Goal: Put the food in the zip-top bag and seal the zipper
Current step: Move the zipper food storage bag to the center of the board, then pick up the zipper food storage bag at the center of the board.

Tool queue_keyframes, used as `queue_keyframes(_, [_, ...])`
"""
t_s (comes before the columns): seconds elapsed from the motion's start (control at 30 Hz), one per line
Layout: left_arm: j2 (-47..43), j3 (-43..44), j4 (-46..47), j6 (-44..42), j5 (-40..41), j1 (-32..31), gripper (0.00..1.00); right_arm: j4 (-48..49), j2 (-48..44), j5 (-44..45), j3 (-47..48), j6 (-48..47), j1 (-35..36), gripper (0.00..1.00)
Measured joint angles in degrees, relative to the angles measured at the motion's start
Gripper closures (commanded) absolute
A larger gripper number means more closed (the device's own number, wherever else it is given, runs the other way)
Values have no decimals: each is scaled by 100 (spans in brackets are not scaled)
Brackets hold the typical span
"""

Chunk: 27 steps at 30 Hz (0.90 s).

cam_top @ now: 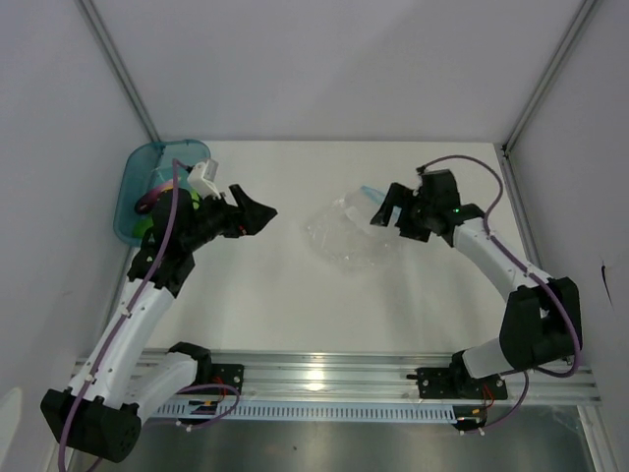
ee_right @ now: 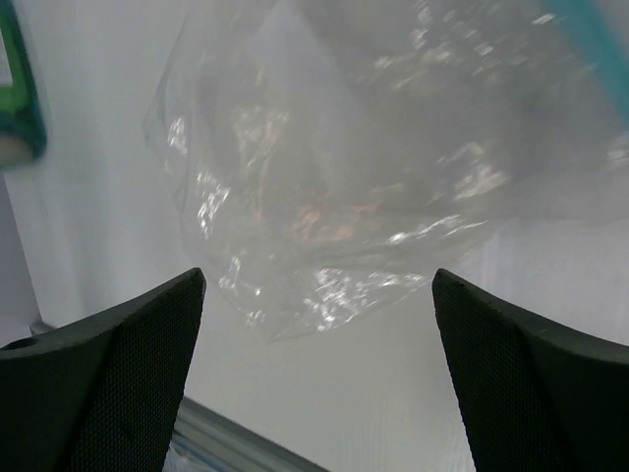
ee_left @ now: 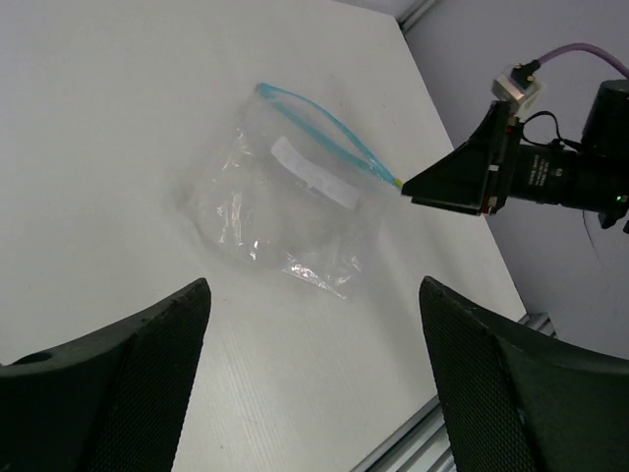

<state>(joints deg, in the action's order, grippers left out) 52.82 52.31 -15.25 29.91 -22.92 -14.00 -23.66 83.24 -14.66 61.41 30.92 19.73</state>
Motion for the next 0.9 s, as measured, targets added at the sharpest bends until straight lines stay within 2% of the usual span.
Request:
queue_keyframes(0.13, [-37, 83, -197, 7, 199, 160, 5, -179, 66, 0, 363, -326, -933, 1])
queue_keyframes(0.17, [-35, 118, -247, 7, 236, 229, 2, -195, 138, -17, 494, -415, -1054, 1])
queue_keyframes(0.27, [-33, 214, -343, 20, 262, 428, 0, -136, 573, -160, 918, -651, -1362, 1])
queue_keyframes(0.47, [-37, 225, -557, 57, 400, 603, 0, -17, 2055, -691, 1746, -1147, -1600, 1])
queue_keyframes(0.67, [-24, 264, -887, 129, 1014, 837, 0, -42, 3338, -1180, 2474, -1587, -1600, 3])
queue_keyframes(0.77, [-28, 264, -885, 133, 1209, 966, 1, 15, 3753, -1589, 2745, -1663, -1622, 12])
queue_keyframes(0.83, [-35, 260, -876, 162, 1274, 1012, 1, 55, 3980, -1862, 2900, -1663, -1639, 25])
queue_keyframes(0.9, [-39, 236, -802, 179, 1266, 1040, 0, 160, 4192, -2269, 2999, -1613, -1644, 32])
